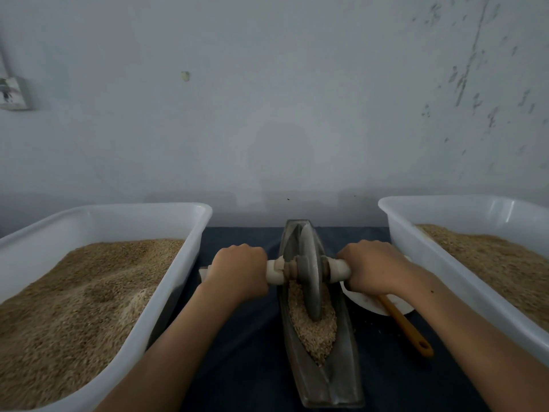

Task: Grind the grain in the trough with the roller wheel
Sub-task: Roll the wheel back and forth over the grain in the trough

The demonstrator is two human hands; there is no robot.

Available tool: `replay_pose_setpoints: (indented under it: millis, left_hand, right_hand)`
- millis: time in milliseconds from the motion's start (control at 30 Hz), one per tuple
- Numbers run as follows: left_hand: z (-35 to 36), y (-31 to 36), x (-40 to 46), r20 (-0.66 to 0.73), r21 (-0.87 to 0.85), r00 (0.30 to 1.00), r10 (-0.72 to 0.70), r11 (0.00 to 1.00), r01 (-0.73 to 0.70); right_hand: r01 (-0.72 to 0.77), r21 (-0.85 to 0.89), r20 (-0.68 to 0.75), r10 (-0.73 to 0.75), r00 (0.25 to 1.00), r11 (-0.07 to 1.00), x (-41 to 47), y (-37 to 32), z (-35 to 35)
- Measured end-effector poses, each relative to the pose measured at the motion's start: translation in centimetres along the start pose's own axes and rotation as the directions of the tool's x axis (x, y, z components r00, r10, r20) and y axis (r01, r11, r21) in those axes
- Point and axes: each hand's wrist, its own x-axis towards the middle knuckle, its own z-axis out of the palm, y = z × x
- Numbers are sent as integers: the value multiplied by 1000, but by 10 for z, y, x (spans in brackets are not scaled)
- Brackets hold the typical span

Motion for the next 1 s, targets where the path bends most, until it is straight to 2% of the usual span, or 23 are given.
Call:
replay_pose_setpoints:
  millis: [167,333,400,533,700,767,867,1000]
  left_hand:
    - [4,3,0,-77,22,995,-62,998,64]
    - [9,6,-1,-249,30,965,-77,996,87]
    - [10,7,-2,-259,10,963,-80,996,86]
    - [7,5,-3,-228,6,972,-52,998,55]
    - [0,2,-5,-108,36,994,15,999,-11]
    - [-2,1,-5,-49,36,999,20,999,-18]
    - [-2,1,-3,-22,28,1000,6,1000,-5]
    - [1,4,-3,-93,17,994,-49,999,51]
  right_hand:
    - [-15,-17,-146,13,989,1000,5,0,10]
    - [-61,-41,-317,45,948,997,9,1,26]
    - [-64,-43,-344,46,938,997,10,0,29]
    - [-49,-45,-282,34,959,998,6,1,21]
    - [15,-3,3,-15,1000,1000,0,1,2]
    - [19,-7,45,-18,999,1000,0,0,-1]
    - [13,-17,14,-13,1000,1000,0,-1,0]
    - [3,-29,-160,-8,987,1000,3,-1,10]
